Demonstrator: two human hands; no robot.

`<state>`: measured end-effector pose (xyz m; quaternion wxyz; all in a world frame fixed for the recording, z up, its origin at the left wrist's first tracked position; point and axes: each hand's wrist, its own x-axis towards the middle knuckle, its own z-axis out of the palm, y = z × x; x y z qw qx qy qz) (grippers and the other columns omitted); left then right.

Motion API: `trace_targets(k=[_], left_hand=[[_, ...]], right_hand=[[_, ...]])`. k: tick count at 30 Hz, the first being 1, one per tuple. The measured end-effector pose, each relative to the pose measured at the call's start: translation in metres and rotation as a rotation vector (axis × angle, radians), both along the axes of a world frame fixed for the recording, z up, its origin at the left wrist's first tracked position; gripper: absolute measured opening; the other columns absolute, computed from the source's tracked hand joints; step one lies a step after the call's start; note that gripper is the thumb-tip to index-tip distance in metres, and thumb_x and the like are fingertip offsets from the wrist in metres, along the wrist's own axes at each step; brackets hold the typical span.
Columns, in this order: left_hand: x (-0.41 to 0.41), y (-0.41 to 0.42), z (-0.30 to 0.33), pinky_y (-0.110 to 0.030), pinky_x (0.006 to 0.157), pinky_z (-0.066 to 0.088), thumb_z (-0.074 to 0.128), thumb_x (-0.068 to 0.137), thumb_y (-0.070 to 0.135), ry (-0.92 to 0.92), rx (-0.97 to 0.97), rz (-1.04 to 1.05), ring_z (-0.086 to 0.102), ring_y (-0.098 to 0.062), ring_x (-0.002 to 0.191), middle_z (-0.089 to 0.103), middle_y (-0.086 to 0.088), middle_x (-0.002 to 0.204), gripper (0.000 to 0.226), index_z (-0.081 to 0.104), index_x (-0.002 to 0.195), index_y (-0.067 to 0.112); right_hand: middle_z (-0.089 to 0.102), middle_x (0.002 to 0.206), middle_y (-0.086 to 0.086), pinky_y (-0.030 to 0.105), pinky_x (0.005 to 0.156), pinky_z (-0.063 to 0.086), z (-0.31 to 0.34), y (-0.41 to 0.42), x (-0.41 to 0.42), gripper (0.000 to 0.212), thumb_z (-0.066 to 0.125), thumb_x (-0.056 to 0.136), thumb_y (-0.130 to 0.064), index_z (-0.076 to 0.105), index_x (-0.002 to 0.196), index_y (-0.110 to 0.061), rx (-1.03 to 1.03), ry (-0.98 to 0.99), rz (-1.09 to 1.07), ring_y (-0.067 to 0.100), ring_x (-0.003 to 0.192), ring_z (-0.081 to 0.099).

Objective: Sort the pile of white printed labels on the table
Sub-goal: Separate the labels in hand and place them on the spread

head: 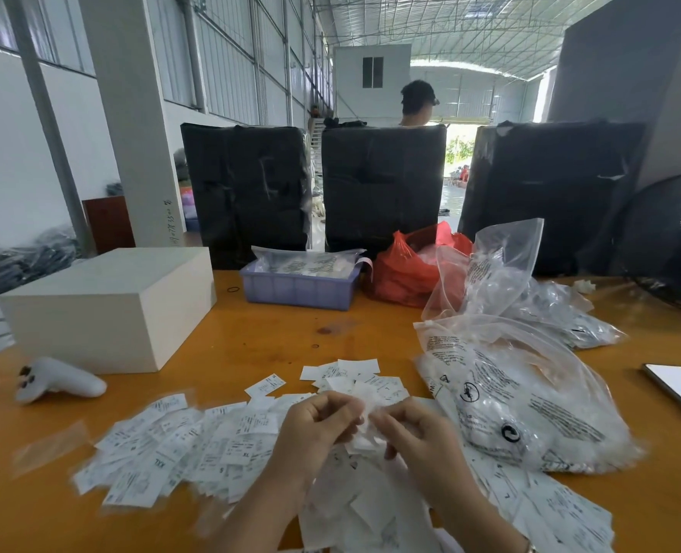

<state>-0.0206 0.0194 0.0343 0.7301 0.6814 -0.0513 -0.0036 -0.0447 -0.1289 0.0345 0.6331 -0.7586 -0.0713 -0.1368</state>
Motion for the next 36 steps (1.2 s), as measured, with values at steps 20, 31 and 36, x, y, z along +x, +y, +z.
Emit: trace_targets(k=[20, 31, 36], left_hand=[[-0.0004, -0.0004, 0.0029, -0.013, 0.060, 0.051, 0.073, 0.067, 0.037, 0.009, 0.032, 0.047, 0.067, -0.006, 0.065, 0.074, -0.001, 0.074, 0.029, 0.075, 0.085, 0.015], [0.0009, -0.0001, 0.0010, -0.016, 0.062, 0.052, 0.074, 0.079, 0.023, 0.010, 0.090, 0.030, 0.068, -0.007, 0.067, 0.074, 0.001, 0.075, 0.010, 0.072, 0.087, 0.016], [0.0012, 0.0036, 0.0018, -0.018, 0.062, 0.053, 0.075, 0.080, 0.016, 0.009, 0.132, -0.018, 0.071, -0.012, 0.073, 0.074, 0.001, 0.078, 0.012, 0.071, 0.091, 0.018]], right_hand=[[0.064, 0.083, 0.011, 0.019, 0.058, 0.049, -0.0047, -0.0017, 0.0013, 0.030, 0.058, 0.087, 0.006, 0.062, 0.098, -0.022, 0.126, -0.138, -0.059, 0.012, 0.058, 0.062], [0.065, 0.062, 0.005, 0.011, 0.048, 0.040, -0.0032, -0.0040, -0.0010, 0.028, 0.062, 0.085, 0.003, 0.064, 0.101, -0.019, 0.031, -0.075, 0.001, 0.001, 0.046, 0.054], [0.059, 0.063, 0.016, 0.009, 0.049, 0.038, -0.0013, -0.0064, -0.0026, 0.029, 0.059, 0.087, 0.005, 0.067, 0.101, -0.020, -0.073, -0.105, 0.017, -0.002, 0.046, 0.053]])
